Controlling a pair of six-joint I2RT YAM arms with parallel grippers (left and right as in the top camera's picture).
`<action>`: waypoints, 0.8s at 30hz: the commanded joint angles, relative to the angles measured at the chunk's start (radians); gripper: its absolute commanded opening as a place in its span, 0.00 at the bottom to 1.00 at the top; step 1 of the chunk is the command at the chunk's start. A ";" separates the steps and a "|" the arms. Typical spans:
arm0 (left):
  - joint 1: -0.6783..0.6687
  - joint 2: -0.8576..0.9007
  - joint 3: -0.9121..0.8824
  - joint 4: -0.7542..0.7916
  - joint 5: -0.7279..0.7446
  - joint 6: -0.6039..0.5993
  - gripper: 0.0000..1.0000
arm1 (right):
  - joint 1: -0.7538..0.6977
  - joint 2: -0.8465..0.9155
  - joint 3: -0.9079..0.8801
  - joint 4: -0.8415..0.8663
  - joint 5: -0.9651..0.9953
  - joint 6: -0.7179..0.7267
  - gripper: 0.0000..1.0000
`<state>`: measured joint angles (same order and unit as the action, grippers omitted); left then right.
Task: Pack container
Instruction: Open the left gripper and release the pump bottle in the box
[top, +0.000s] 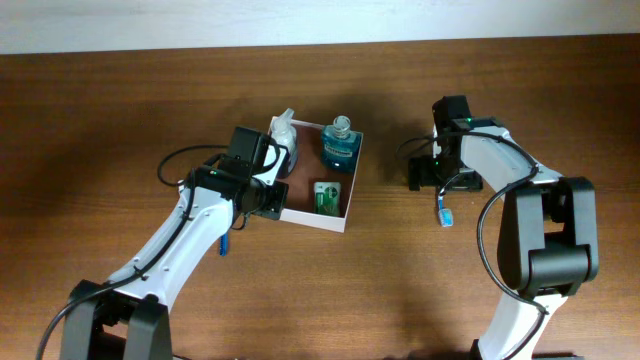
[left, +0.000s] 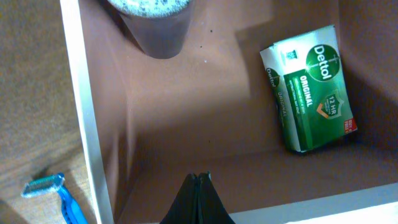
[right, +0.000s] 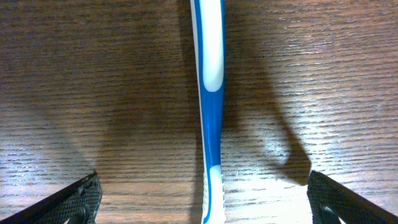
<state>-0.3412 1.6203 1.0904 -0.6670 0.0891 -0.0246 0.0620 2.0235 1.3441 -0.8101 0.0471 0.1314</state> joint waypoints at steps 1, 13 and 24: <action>0.000 0.008 -0.010 -0.026 0.008 -0.040 0.00 | 0.002 0.042 -0.035 -0.003 0.031 0.000 0.99; -0.066 0.008 -0.010 -0.026 0.049 -0.082 0.01 | 0.002 0.042 -0.035 -0.003 0.031 0.000 0.99; -0.101 -0.002 -0.010 -0.053 0.049 -0.099 0.01 | 0.002 0.042 -0.035 -0.003 0.031 0.000 0.99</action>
<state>-0.4358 1.6203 1.0901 -0.6956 0.1169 -0.1066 0.0620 2.0235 1.3441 -0.8101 0.0471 0.1314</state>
